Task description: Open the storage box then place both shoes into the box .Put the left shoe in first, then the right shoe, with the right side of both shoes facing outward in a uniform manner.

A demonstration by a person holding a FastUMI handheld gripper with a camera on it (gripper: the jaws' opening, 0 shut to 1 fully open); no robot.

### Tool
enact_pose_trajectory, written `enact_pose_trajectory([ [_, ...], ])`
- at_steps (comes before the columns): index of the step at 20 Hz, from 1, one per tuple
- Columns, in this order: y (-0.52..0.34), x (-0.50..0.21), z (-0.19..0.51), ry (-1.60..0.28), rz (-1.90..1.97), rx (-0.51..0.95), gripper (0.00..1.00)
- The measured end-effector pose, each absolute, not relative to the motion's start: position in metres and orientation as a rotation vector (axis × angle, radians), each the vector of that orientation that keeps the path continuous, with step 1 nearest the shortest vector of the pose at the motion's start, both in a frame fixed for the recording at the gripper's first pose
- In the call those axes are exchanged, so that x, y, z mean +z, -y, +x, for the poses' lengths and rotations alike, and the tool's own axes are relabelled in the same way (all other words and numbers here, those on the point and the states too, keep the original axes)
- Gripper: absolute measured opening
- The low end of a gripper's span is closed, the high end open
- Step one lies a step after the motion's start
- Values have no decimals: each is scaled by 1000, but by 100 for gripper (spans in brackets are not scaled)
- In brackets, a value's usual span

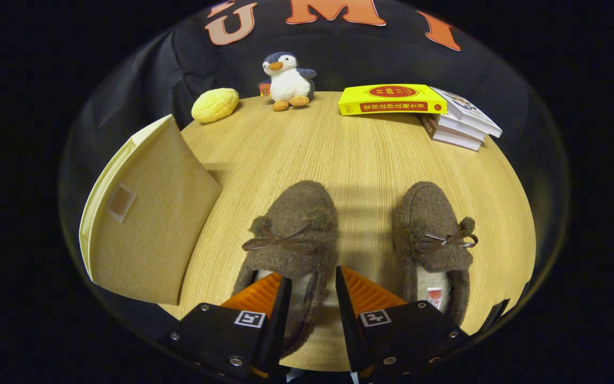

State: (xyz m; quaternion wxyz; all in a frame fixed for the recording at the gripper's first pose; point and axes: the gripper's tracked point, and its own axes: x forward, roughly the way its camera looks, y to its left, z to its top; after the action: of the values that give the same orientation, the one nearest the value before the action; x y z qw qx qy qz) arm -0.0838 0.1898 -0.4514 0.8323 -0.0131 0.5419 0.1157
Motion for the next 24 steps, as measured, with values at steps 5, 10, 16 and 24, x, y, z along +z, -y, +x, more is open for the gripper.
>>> enact_pose_trajectory([
  [5,-188,-471,-84,-1184,12,177,25],
  [10,-192,-471,-84,-1220,112,163,8],
  [16,-195,-445,-91,-1240,155,138,4],
  [24,-223,-353,-81,-1187,226,190,4],
])
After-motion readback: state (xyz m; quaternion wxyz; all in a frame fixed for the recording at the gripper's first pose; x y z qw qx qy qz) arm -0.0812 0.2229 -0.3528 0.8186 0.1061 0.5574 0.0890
